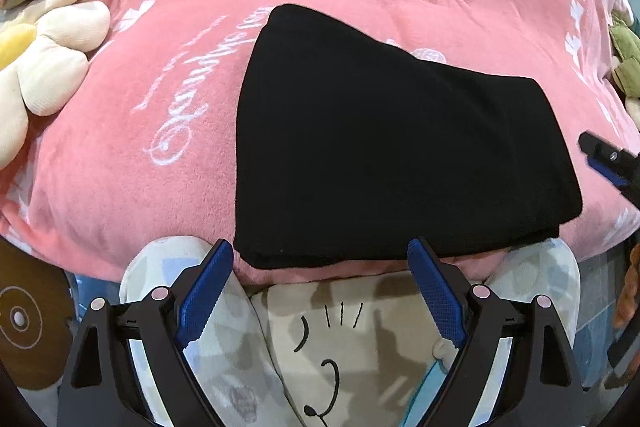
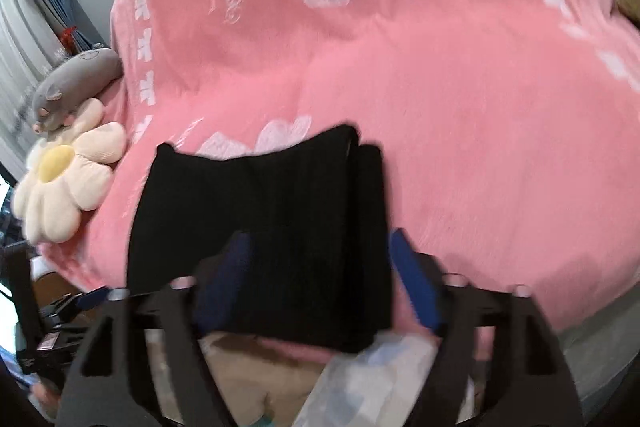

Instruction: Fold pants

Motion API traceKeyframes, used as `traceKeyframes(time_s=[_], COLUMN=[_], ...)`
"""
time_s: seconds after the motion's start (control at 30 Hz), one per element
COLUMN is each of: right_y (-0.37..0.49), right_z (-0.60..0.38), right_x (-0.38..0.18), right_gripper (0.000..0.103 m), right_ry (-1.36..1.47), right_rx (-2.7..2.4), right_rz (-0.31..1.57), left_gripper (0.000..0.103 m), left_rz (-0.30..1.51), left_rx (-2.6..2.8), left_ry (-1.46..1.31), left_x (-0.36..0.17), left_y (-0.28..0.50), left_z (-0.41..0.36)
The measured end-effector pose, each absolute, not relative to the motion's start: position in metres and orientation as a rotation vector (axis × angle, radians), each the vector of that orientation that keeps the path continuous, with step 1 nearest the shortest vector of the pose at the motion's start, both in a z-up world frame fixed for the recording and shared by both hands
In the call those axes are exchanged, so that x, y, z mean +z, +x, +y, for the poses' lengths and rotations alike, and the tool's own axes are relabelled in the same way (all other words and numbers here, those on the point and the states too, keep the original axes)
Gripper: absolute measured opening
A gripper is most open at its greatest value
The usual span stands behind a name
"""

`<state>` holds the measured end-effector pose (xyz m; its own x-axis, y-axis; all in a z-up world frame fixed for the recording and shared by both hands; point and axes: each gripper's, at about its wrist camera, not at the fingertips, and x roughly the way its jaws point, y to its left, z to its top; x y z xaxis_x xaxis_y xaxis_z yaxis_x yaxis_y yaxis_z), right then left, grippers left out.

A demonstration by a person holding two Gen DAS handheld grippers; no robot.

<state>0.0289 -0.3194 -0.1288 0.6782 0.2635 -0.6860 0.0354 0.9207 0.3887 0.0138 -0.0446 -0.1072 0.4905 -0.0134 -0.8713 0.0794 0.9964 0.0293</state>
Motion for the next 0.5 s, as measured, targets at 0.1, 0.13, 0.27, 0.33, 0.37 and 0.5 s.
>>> traceKeyframes(time_s=[0.1,0.13,0.27,0.33,0.37,0.5], right_y=[0.04,0.04,0.041,0.041,0.041,0.066], right_z=[-0.323,-0.324,-0.323,-0.318,-0.314,-0.297], right_x=[-0.138,-0.142,-0.145,-0.134,-0.127,-0.113], right_gripper=[0.074,0.074,0.075,0.072,0.06,0.031], right_ry=[0.381,0.4,0.384,0.37,0.365,0.353], right_rx=[0.102,0.121,0.099,0.107,0.132,0.274], right_rz=[0.863,0.864,0.877,0.829,0.793,0.785], left_gripper=[0.086,0.086,0.086,0.086,0.086,0.086], left_rz=[1.062,1.061,1.068,1.075,1.078,1.086], left_rx=[-0.04,-0.038,-0.033,-0.032,-0.032,-0.03], left_ry=[0.064,0.066,0.083,0.083,0.083,0.083], left_x=[-0.108,-0.108,-0.11,-0.112,-0.113,-0.116], left_y=[0.018,0.019,0.023,0.026,0.027,0.032], left_z=[-0.042,-0.042,-0.041,-0.041,-0.041,-0.042])
